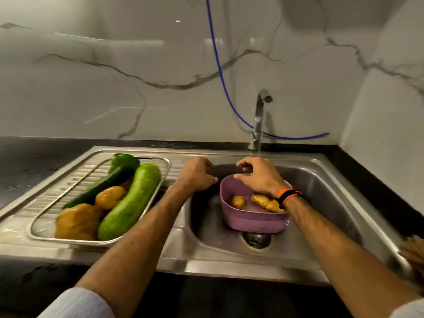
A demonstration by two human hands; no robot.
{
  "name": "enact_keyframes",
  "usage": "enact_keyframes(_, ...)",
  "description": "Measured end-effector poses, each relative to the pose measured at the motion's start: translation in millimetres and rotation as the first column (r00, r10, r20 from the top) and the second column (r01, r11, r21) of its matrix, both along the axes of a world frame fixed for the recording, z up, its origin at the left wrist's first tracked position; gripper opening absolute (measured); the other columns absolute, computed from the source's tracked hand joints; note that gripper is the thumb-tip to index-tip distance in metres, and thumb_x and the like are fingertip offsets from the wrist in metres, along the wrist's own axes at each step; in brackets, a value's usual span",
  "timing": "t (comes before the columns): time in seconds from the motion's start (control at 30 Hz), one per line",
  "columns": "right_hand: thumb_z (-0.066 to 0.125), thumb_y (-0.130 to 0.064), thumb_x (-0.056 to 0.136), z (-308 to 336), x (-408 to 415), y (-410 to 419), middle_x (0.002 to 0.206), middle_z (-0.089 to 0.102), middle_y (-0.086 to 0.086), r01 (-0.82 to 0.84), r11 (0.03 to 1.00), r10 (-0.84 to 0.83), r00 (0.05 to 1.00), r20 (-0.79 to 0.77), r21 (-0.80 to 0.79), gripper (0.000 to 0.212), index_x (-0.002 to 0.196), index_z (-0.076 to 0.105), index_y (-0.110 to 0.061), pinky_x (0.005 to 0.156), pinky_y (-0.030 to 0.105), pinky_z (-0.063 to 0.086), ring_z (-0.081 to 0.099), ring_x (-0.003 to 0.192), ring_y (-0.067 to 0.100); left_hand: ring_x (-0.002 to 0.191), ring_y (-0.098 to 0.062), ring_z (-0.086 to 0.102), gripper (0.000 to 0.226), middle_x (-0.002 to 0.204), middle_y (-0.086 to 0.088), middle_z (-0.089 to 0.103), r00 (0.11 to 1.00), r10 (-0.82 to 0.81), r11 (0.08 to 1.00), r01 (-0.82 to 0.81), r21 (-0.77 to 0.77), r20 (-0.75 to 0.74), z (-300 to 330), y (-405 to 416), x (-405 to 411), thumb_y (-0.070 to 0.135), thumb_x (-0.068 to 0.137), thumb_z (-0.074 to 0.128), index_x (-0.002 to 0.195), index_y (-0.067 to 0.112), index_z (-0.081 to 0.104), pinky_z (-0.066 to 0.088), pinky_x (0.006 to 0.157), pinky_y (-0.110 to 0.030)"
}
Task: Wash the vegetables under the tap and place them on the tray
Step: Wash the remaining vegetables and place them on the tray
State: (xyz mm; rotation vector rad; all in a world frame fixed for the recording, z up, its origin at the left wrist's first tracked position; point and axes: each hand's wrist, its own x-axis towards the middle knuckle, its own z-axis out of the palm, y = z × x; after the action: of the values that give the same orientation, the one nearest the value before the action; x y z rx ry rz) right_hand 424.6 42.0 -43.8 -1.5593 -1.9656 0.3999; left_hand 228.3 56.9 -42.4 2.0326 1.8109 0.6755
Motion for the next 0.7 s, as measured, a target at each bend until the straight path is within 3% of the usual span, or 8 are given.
enact_keyframes(0.3,0.078,-0.028,0.082,-68,74,17,0.111,0.07,-0.001,0.134,0.973,-0.126,0.991,0.052,-0.191,0.036,0.114,0.069,-0.016,0.085,0.017,0.044,0.063,0.098,0.01,0.113,-0.024,0.063,0.057,0.125,-0.008,0.064,0.991,-0.11,0.976,0.092,-0.198,-0.081,-74,47,77,0.033,0.077,0.081,0.127,0.013,0.063,0.051,0.099,-0.034)
enact_keyframes(0.43,0.075,-0.032,0.084,-89,80,32,0.108,0.072,0.0,0.147,0.96,-0.138,0.989,0.056,-0.24,0.03,0.11,0.07,-0.02,0.088,0.021,0.046,0.065,0.099,0.014,0.113,-0.025,0.062,0.053,0.125,-0.01,0.065,0.978,-0.138,0.967,0.099,-0.234,-0.156,-93,70,93,0.033,0.08,0.077,0.125,0.01,0.062,0.05,0.099,-0.035)
enact_keyframes(0.57,0.076,-0.031,0.081,-96,77,40,0.101,0.073,-0.001,0.143,0.961,-0.127,0.989,0.081,-0.236,0.023,0.102,0.071,-0.022,0.088,0.028,0.051,0.066,0.096,0.016,0.106,-0.028,0.063,0.042,0.118,-0.011,0.067,0.956,-0.162,0.963,0.099,-0.251,-0.246,-112,89,109,0.044,0.084,0.07,0.109,0.012,0.065,0.05,0.088,-0.035)
enact_keyframes(0.7,0.078,-0.032,0.078,-102,78,46,0.104,0.07,-0.002,0.129,0.958,-0.101,0.988,0.116,-0.257,0.027,0.103,0.071,-0.024,0.087,0.035,0.054,0.065,0.095,0.018,0.109,-0.031,0.061,0.038,0.124,-0.013,0.063,0.918,-0.216,0.938,0.101,-0.333,-0.332,-130,100,129,0.038,0.094,0.06,0.122,0.011,0.061,0.049,0.086,-0.037)
